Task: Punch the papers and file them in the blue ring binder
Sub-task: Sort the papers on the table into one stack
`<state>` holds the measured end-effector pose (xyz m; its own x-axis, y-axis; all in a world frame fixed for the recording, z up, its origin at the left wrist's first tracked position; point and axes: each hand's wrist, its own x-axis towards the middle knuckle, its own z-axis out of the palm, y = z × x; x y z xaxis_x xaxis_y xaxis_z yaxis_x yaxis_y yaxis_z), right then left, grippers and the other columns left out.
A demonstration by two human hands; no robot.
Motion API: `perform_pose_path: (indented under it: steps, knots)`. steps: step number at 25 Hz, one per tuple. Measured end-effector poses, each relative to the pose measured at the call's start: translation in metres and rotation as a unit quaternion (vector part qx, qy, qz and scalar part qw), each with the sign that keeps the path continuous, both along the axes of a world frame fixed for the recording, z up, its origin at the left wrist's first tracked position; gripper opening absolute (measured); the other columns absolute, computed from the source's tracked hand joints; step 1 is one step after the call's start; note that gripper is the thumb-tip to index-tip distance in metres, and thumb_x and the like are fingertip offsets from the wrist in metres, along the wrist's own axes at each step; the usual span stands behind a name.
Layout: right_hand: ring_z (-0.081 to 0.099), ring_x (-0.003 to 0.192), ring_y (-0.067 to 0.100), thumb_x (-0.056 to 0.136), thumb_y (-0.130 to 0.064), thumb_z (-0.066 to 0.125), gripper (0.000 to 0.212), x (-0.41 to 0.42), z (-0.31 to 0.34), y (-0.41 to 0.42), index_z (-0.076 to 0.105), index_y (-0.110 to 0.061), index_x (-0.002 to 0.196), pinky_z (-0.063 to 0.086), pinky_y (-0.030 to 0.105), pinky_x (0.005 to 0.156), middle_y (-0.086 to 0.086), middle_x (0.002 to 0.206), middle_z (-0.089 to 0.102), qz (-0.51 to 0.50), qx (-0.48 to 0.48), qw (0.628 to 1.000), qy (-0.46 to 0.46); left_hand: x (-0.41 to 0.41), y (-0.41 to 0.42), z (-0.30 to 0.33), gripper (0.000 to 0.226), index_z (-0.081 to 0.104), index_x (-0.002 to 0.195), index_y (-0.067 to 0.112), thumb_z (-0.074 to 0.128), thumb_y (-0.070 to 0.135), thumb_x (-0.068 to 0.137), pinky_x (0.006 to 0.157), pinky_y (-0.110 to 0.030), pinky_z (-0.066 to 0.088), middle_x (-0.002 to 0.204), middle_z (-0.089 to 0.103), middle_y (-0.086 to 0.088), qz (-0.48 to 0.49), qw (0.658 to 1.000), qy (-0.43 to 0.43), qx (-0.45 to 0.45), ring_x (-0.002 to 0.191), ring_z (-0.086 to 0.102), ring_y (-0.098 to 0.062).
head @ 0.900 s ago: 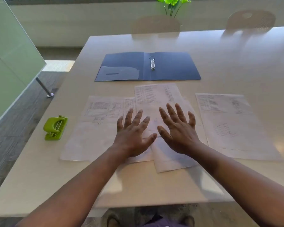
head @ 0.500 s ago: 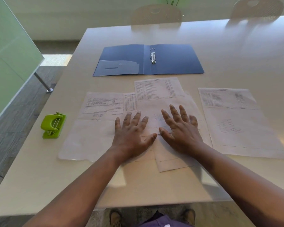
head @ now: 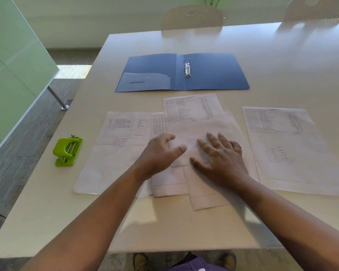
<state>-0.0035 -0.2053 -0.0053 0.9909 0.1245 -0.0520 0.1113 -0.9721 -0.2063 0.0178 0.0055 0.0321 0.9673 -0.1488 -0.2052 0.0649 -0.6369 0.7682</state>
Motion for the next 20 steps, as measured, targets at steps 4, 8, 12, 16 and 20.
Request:
perform_pose_path:
  steps: [4, 8, 12, 16, 20]
  knots:
    - [0.01, 0.156, 0.024, 0.086, -0.083, 0.025, 0.083, -0.002, 0.001, 0.0, 0.028, -0.038, 0.156, 0.01, 0.05, 0.121, -0.002, 0.169, 0.017, -0.002, 0.003, 1.0, -0.01, 0.013, 0.001, 0.022, 0.027, 0.062, 0.121, 0.006, 0.061, 0.022, 0.099, 0.094, -0.024, 0.046, 0.109, 0.068, -0.001, 0.135, 0.926, 0.147, -0.321, 0.114, 0.058, -0.014]
    - [0.002, 0.156, 0.032, 0.084, -0.085, 0.024, 0.09, -0.001, -0.002, -0.001, 0.026, -0.033, 0.157, 0.009, 0.054, 0.12, 0.008, 0.171, 0.002, -0.051, -0.003, 0.998, -0.031, 0.024, 0.007, 0.033, 0.064, 0.038, 0.151, -0.001, 0.061, 0.026, 0.097, 0.118, -0.038, 0.036, 0.154, 0.042, -0.02, 0.22, 0.859, 0.207, -0.414, 0.144, 0.04, -0.032]
    - [0.004, 0.157, 0.03, 0.08, -0.089, 0.021, 0.097, 0.0, -0.001, -0.001, 0.019, -0.033, 0.159, 0.009, 0.049, 0.124, 0.01, 0.17, 0.006, -0.044, -0.004, 0.999, 0.0, 0.028, 0.009, 0.035, 0.073, 0.032, 0.154, -0.001, 0.061, 0.032, 0.096, 0.115, -0.052, 0.037, 0.16, 0.034, -0.023, 0.22, 0.848, 0.241, -0.418, 0.147, 0.036, -0.036]
    - [0.007, 0.157, 0.026, 0.081, -0.089, 0.023, 0.096, 0.0, 0.001, -0.001, 0.021, -0.034, 0.159, 0.01, 0.045, 0.125, 0.003, 0.17, 0.013, -0.029, 0.002, 1.0, -0.007, 0.032, 0.01, 0.034, 0.077, 0.028, 0.156, 0.001, 0.061, 0.034, 0.095, 0.11, -0.054, 0.044, 0.158, 0.036, -0.024, 0.205, 0.839, 0.27, -0.426, 0.139, 0.044, -0.043]
    - [0.008, 0.156, 0.025, 0.08, -0.09, 0.022, 0.096, 0.0, 0.002, 0.0, 0.022, -0.034, 0.158, 0.01, 0.046, 0.124, 0.001, 0.17, 0.014, -0.029, 0.002, 1.0, -0.006, 0.038, 0.007, 0.028, 0.071, 0.036, 0.151, 0.0, 0.062, 0.037, 0.096, 0.092, -0.035, 0.056, 0.136, 0.056, -0.022, 0.199, 0.863, 0.261, -0.384, 0.116, 0.062, -0.03]
